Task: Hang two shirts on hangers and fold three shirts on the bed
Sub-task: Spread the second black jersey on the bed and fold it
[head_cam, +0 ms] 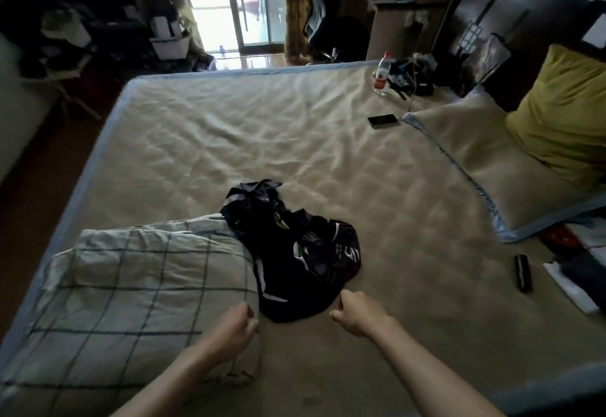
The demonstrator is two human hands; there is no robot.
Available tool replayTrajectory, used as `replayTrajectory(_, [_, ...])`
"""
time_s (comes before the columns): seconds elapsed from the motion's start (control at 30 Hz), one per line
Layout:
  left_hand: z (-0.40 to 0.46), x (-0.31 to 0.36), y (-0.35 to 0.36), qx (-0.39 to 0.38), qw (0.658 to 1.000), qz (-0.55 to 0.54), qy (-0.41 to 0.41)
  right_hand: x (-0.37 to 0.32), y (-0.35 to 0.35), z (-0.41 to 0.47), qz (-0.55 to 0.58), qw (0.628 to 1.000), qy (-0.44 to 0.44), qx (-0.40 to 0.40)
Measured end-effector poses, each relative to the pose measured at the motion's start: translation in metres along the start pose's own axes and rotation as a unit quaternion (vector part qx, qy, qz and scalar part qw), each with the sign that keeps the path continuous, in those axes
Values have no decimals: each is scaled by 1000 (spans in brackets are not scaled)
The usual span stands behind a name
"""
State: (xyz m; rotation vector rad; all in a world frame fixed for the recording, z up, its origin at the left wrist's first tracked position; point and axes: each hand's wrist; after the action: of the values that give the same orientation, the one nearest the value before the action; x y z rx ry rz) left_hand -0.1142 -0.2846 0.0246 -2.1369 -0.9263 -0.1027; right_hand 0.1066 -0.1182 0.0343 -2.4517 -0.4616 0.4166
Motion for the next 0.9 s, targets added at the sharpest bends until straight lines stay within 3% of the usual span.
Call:
replayTrajectory(0.1, [35,16,11,15,998,-57,-23,8,-19,70,-25,999,-42,0])
replayTrajectory(0.33, [120,26,47,60,981,-167,-72,-12,-38,223,-39,987,-123,91])
replayTrajectory(0.47, [162,26,66,59,975,-196,-85,-16,-35,289,-30,991,-117,50])
replayTrajectory(0.63, [207,33,75,57,972,-211,-89,19,-20,303,-118,986,-116,34])
replayTrajectory(0.73, [235,42,70,74,963,-242,-96,40,-21,290,-94,984,-145,44])
replayTrajectory(0.83, [260,56,68,45,934,-340,-100,57,-19,274,-67,984,-164,33])
replayTrajectory(0.9, [274,64,78,57,935,-339,-88,70,-13,262,-19,984,-174,25])
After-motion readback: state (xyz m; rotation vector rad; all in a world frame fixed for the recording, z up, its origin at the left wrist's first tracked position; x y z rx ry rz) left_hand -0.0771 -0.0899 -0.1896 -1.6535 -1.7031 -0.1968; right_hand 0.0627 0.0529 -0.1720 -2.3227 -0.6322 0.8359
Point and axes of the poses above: each hand's wrist, its own z-axis towards the middle knuckle, its own y-axis out of the palm, x = y × z, and after that the axes turned 9 degrees about -x, right-handed
